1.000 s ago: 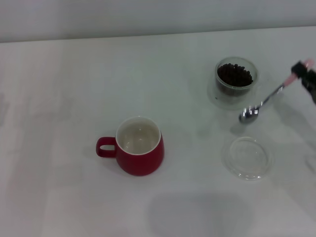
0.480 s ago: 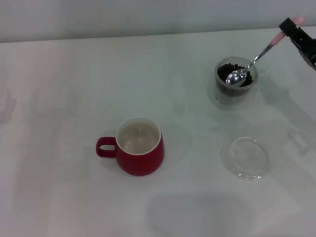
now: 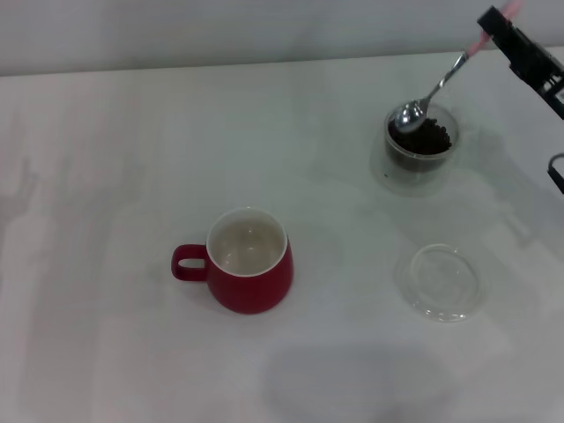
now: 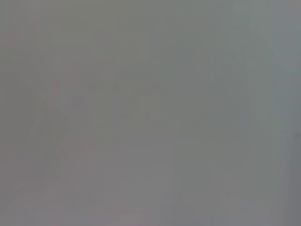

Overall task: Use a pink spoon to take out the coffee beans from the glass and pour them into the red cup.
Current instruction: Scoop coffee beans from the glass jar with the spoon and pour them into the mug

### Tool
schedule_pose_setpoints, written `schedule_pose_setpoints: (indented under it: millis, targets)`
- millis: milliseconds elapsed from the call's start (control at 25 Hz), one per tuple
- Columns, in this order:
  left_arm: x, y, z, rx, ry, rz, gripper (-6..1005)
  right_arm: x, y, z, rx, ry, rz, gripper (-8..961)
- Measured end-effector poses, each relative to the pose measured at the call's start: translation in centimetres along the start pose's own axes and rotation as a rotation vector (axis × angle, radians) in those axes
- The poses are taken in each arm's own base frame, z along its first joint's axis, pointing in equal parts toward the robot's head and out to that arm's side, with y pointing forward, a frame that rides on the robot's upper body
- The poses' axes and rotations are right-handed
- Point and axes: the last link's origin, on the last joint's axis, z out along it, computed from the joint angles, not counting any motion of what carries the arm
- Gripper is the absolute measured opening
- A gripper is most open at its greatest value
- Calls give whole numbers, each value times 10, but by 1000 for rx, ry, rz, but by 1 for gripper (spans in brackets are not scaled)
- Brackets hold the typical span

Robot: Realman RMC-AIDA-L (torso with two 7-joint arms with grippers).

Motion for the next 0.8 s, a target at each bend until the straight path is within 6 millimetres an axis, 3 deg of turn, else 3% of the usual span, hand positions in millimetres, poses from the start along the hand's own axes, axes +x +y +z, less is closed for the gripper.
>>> schedule_pose_setpoints:
  millis: [280,800]
  targets:
    - [-4,1,-3,6,-21,-18,892,-5,-6,12,43,5,-145,164]
    - [-12,12,-3,-33,-66,-26,892,-3,-3,11,22,8,-445,172]
